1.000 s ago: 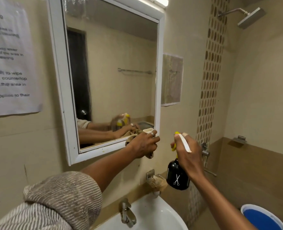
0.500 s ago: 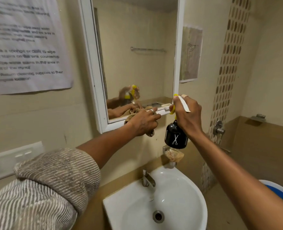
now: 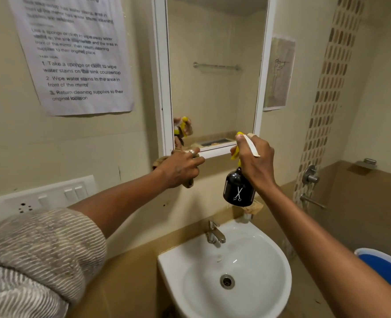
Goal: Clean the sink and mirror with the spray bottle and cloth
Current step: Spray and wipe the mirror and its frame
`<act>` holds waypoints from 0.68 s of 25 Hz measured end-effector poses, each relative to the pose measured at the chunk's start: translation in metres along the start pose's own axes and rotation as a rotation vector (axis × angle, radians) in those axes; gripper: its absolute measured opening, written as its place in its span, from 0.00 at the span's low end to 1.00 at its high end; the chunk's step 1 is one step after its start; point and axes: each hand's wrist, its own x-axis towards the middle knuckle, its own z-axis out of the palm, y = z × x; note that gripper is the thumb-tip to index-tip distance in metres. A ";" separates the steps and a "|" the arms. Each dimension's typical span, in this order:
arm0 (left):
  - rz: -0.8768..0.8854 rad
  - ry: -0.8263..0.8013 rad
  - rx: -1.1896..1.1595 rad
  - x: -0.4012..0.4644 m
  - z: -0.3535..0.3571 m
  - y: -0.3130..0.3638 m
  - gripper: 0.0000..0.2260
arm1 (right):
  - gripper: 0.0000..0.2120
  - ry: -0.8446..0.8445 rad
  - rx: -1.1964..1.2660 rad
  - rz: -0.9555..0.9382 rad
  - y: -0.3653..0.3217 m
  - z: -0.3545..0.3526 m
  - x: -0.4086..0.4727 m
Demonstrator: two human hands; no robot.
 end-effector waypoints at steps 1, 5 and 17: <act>-0.008 -0.009 -0.009 -0.008 0.001 -0.002 0.09 | 0.21 -0.006 0.002 0.013 0.000 -0.002 -0.004; -0.011 -0.034 0.014 -0.041 -0.002 -0.007 0.09 | 0.21 -0.020 -0.003 0.042 -0.002 -0.006 -0.018; -0.769 -0.058 -0.986 -0.184 -0.019 -0.054 0.04 | 0.20 -0.182 0.152 0.013 -0.060 0.043 -0.051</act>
